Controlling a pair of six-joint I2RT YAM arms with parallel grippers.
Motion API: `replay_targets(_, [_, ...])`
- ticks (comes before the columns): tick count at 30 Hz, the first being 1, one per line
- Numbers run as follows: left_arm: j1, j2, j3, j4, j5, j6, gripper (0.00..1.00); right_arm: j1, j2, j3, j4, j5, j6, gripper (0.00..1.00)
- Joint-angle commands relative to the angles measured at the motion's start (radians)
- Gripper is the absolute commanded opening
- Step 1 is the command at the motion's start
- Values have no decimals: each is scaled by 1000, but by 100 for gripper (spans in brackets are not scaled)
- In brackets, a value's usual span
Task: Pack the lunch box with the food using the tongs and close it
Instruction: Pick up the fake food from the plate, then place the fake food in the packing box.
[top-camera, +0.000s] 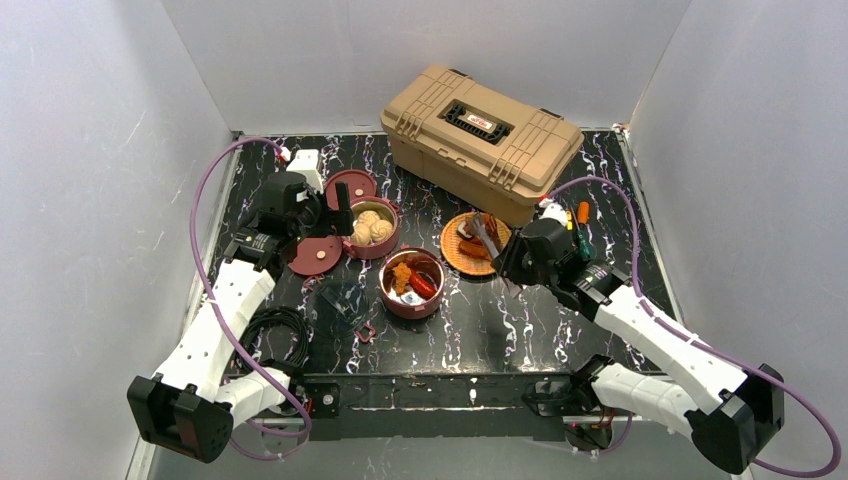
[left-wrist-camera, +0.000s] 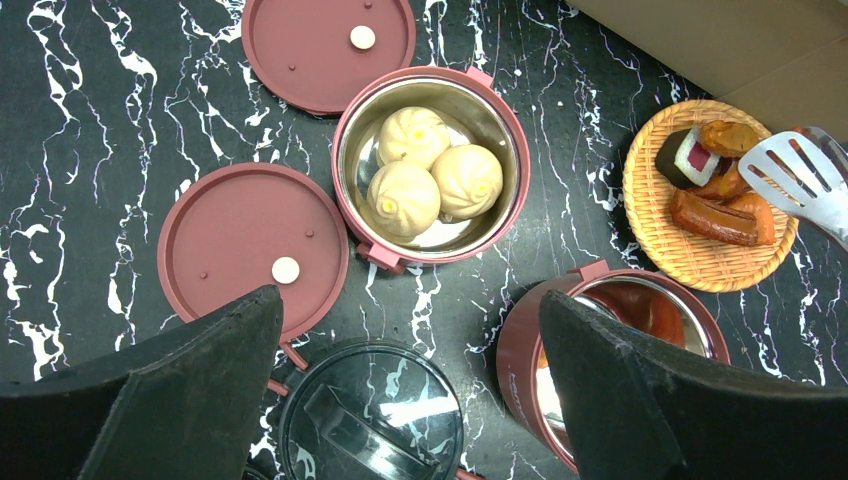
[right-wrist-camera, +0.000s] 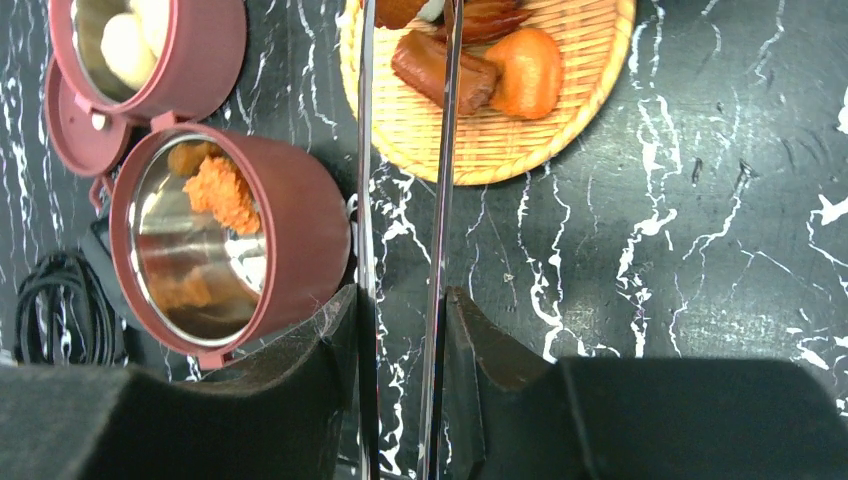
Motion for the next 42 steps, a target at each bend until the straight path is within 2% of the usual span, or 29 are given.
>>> replay_targets(1, [4, -17, 6, -7, -2, 7, 98, -5, -9, 100, 25, -80, -152, 8])
replay_targets(6, [4, -10, 10, -10, 5, 5, 98, -5, -8, 161, 8, -202, -263, 8])
replay_targets(11, [4, -5, 11, -11, 14, 1, 98, -2, 2, 166, 48, -394, -292, 7])
replay_targets(13, [4, -5, 12, -13, 12, 2, 98, 5, 5, 174, 41, -417, -301, 7])
replay_targets(22, [4, -4, 12, -13, 19, -2, 98, 123, 36, 253, -111, -365, -358, 6])
replay_targets(30, [3, -3, 14, -14, 20, -3, 98, 283, 133, 328, -213, -152, -380, 6])
replay_targets(36, [5, -2, 13, -14, 27, -4, 98, 297, 175, 365, -244, -127, -409, 9])
replay_targets(42, [3, -7, 16, -16, 30, -6, 98, 299, 256, 464, -372, -98, -466, 14])
